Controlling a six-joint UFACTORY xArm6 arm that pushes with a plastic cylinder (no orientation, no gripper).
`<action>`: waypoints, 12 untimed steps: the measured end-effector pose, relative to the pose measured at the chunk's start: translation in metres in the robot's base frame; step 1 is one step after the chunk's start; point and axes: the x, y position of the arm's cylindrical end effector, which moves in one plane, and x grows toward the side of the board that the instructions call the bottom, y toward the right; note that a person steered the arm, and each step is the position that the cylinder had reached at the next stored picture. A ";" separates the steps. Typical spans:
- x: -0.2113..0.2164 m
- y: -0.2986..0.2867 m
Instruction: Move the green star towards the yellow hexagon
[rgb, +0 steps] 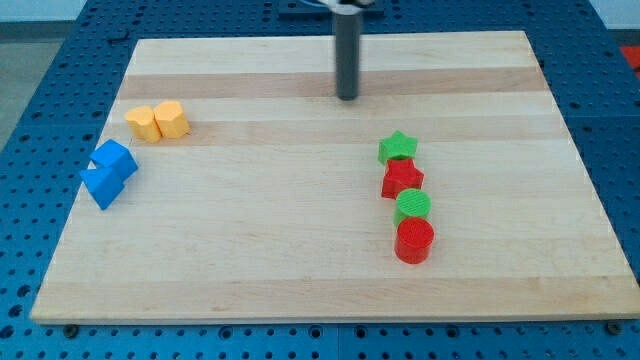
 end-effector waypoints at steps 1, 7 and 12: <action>0.016 0.054; 0.106 0.041; 0.142 -0.095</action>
